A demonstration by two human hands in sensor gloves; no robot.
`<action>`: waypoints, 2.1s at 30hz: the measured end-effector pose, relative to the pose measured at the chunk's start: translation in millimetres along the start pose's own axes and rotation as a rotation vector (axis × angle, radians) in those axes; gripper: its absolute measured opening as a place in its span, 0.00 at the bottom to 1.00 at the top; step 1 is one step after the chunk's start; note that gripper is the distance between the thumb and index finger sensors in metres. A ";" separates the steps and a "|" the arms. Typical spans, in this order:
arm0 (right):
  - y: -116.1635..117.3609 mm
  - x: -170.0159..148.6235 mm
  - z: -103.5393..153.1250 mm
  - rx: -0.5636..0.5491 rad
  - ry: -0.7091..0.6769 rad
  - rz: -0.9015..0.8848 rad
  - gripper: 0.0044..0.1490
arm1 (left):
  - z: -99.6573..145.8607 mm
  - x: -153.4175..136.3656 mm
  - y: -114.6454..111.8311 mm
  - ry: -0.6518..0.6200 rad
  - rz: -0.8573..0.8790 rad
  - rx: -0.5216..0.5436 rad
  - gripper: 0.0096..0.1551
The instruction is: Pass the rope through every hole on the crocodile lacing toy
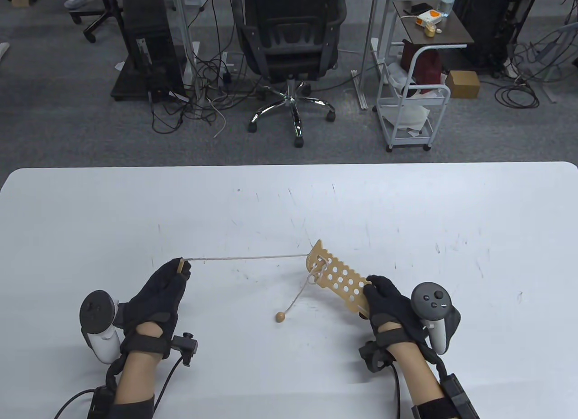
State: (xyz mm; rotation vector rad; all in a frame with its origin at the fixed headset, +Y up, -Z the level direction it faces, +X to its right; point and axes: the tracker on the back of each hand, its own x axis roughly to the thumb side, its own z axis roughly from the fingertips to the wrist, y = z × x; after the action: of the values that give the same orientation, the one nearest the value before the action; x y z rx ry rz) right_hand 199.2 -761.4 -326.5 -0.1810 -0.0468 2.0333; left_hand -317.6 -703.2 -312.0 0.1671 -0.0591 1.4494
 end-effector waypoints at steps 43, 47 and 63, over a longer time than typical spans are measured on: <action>-23.4 -18.1 -5.6 -0.126 0.154 -0.058 0.29 | 11.4 3.4 27.4 -0.048 0.144 0.252 0.26; -24.5 -18.7 -5.3 -0.139 0.159 -0.060 0.29 | 11.4 2.9 27.8 -0.045 0.139 0.260 0.27; -23.9 -19.8 -5.6 -0.141 0.150 -0.063 0.30 | 10.1 -1.2 18.7 -0.043 0.180 0.232 0.27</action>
State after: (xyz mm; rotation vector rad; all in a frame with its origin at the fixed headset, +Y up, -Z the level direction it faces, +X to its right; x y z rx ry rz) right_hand 230.0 -768.5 -327.2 -0.4153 -0.1003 1.9484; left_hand -335.6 -703.9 -300.7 0.3911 0.0612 1.6310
